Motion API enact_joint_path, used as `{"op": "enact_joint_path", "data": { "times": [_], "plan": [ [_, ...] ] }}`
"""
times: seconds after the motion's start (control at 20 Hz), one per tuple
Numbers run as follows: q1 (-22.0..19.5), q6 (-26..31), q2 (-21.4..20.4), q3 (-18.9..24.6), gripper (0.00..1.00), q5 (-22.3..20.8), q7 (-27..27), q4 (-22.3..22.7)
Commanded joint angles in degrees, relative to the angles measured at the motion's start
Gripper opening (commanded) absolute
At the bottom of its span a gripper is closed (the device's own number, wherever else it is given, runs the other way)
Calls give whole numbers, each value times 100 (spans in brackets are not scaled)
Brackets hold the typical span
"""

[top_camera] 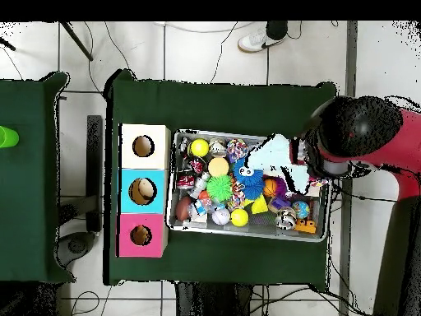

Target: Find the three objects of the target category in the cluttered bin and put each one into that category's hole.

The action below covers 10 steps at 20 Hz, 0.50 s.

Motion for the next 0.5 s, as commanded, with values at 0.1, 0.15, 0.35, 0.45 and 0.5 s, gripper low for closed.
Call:
{"op": "enact_joint_path", "data": {
  "times": [0.1,0.15,0.35,0.45,0.5],
  "plan": [
    [-502,-1258,429,751,0,-289,-1753,781],
    [-596,-1465,468,815,0,-285,-1797,894],
    [-914,-1926,677,1076,0,-399,-2053,1106],
    [-1041,-2082,763,1171,0,-487,-2153,1172],
    [-1091,-2137,803,1215,0,-524,-2176,1190]
  ]
}}
